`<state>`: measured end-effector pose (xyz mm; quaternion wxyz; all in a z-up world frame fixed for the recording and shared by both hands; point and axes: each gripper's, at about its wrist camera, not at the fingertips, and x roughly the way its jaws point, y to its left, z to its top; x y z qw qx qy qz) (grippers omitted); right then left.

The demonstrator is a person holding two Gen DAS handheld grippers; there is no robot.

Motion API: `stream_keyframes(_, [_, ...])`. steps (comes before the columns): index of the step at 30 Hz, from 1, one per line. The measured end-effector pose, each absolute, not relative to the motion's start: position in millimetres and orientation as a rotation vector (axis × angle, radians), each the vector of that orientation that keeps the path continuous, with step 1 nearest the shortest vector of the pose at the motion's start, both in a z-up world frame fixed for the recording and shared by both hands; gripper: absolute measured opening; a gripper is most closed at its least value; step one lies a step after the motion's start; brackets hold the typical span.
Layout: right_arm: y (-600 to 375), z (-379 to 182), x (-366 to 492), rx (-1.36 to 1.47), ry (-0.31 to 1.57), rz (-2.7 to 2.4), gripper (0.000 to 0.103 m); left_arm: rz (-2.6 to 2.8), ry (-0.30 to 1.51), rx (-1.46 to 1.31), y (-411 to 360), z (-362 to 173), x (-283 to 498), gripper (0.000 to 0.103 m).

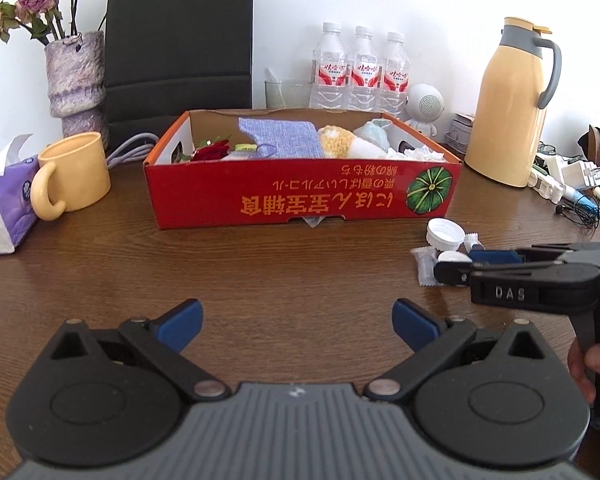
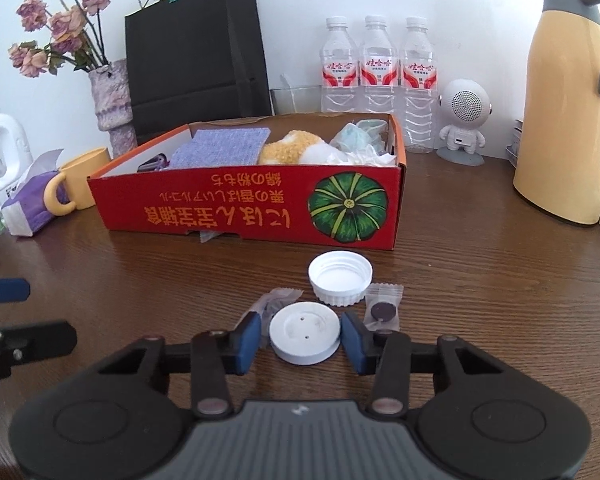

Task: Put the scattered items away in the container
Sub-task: 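Grasp a white bottle cap with the right tool while the left tool grasps a clear packet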

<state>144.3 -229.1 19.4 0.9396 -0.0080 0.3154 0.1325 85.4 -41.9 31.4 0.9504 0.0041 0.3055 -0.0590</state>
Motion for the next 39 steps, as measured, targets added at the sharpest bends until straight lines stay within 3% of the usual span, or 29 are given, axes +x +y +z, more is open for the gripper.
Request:
stream_keyframes(6, [-234, 29, 134, -0.014, 0.604, 0.234, 0.038, -0.158, 0.606, 0.045, -52, 37, 108, 0.103])
stream_keyframes(8, [-252, 41, 128, 0.077, 0.542, 0.210, 0.038, -0.203, 0.615, 0.046, -61, 38, 122, 0.099])
stream_keyframes(12, [-287, 51, 121, 0.193, 0.467, 0.104, 0.038, -0.317, 0.682, 0.020, -90, 29, 153, 0.078])
stream_keyframes(18, [-308, 51, 122, 0.296, 0.452, 0.054, 0.038, -0.345, 0.695, 0.122, -141, 18, 174, 0.074])
stream_keyframes(20, [-308, 50, 123, 0.293, 0.457, 0.053, 0.038, -0.340, 0.725, 0.118, -149, 13, 181, 0.062])
stream_keyframes(22, [-307, 50, 121, 0.297, 0.448, 0.061, 0.038, -0.314, 0.745, 0.108, -151, 7, 184, 0.038])
stream_keyframes(25, [-306, 53, 117, 0.308, 0.429, 0.081, 0.038, -0.287, 0.733, 0.114, -148, 5, 183, 0.021])
stream_keyframes(31, [-298, 52, 117, 0.299, 0.431, 0.128, 0.038, -0.257, 0.706, 0.148, -134, 11, 162, 0.018])
stream_keyframes(39, [-254, 49, 111, 0.156, 0.484, 0.178, 0.038, -0.111, 0.540, 0.088, -63, 55, 72, 0.018])
